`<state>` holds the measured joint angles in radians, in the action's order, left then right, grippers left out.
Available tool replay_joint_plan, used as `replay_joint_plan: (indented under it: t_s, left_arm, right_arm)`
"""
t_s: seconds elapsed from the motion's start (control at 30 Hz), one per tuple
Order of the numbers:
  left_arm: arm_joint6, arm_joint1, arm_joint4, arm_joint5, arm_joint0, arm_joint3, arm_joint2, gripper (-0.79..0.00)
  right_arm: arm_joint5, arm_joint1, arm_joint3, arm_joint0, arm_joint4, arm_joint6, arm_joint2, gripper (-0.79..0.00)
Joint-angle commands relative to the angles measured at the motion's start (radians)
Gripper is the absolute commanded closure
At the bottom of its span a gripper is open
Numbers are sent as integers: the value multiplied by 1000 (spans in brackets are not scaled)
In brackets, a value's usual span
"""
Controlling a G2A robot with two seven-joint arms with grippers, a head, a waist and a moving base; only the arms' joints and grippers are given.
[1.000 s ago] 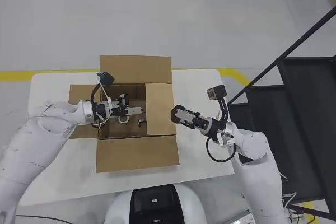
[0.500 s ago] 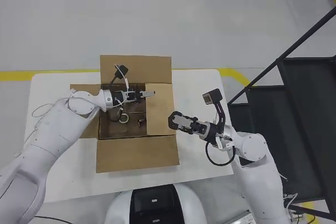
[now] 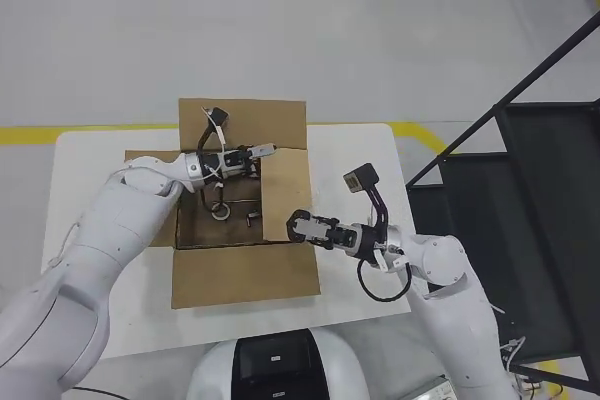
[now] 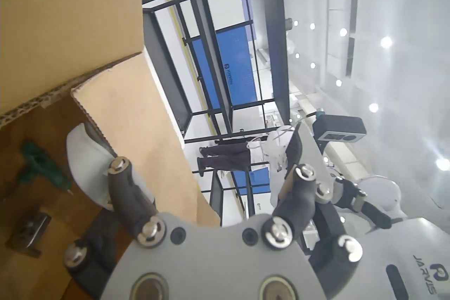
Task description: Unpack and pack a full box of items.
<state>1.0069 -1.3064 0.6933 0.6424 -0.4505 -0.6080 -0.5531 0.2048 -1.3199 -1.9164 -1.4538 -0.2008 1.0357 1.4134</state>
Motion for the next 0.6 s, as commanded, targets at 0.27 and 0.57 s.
replay_joint_plan:
  t_s: [0.27, 0.57]
  left_arm:
    - [99, -28, 158, 26, -33, -48, -66, -785]
    - [105, -77, 170, 28, -42, -109, -59, -785]
  right_arm:
    - [41, 14, -33, 1, -8, 5, -12, -785]
    - [23, 28, -70, -13, 39, -36, -5, -785]
